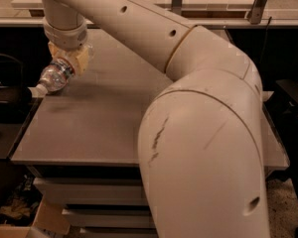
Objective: Move water bottle near redbull can
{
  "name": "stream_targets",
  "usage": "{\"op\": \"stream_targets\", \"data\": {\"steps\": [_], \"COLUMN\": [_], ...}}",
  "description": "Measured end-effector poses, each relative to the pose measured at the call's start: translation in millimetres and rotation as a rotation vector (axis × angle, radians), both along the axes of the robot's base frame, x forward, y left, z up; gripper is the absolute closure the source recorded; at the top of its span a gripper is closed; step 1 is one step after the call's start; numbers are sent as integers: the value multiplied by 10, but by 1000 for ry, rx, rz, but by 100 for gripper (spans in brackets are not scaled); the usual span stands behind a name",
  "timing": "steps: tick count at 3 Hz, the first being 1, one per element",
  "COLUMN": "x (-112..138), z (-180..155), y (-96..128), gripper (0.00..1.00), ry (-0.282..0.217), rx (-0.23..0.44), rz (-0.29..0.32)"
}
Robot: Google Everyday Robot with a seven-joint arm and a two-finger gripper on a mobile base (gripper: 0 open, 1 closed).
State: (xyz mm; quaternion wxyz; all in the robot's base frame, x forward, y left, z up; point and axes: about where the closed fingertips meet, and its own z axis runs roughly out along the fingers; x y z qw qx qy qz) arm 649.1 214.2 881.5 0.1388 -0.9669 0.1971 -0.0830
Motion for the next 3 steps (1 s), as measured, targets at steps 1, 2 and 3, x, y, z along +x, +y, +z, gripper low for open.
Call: {"op": "stream_targets", "data": {"steps": [1,2,3], "x": [38,134,127], "z": [-46,-156,-135], "y": [10,-26,-46], "gripper": [12,0,0], "ry": [-1,23,34], "rx": [-11,-26,-12], "rz": [6,9,12]}}
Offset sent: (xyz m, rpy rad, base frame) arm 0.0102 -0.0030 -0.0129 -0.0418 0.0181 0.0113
